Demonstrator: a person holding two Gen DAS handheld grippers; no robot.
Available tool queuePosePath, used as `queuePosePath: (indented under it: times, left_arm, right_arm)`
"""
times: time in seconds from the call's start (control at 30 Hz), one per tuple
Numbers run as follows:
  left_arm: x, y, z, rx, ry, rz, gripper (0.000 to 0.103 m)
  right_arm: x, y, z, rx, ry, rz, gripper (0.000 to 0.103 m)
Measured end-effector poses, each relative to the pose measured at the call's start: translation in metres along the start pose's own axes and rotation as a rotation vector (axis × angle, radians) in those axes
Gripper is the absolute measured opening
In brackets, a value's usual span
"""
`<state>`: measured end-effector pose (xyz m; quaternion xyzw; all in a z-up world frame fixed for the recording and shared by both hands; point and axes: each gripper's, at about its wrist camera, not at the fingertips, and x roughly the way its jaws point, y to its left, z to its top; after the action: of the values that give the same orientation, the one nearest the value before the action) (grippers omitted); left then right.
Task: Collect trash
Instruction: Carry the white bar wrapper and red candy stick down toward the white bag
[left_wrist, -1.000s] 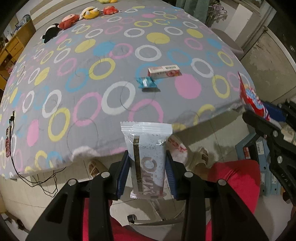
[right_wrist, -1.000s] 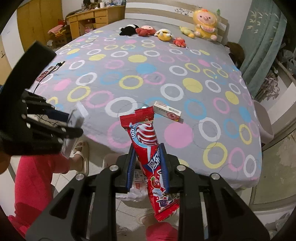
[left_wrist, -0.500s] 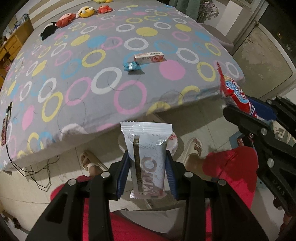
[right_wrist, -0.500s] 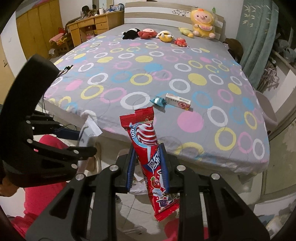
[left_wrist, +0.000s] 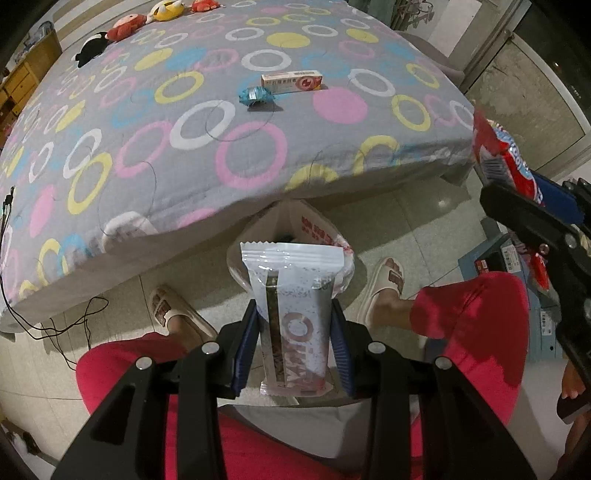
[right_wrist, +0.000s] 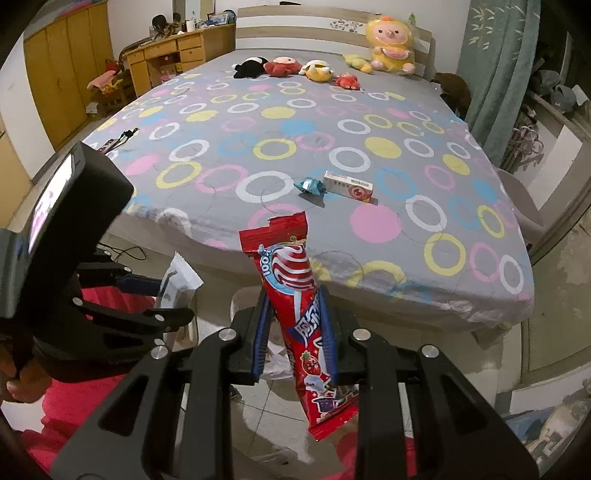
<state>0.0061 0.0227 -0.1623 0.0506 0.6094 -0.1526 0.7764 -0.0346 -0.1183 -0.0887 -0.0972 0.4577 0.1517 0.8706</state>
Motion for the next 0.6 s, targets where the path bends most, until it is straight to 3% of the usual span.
queuePosePath:
  times: [0.33, 0.6]
  left_arm:
    - [0.034, 0.002, -0.006, -0.057, -0.028, 0.003, 0.037]
    - [0.069, 0.004, -0.008, -0.073, 0.0, 0.004, 0.037]
  right_arm:
    - [0.043, 0.002, -0.023, 0.072, 0.03, 0.016, 0.025]
    - [0.081, 0.001, -0.037, 0.095, 0.08, 0.032, 0.025]
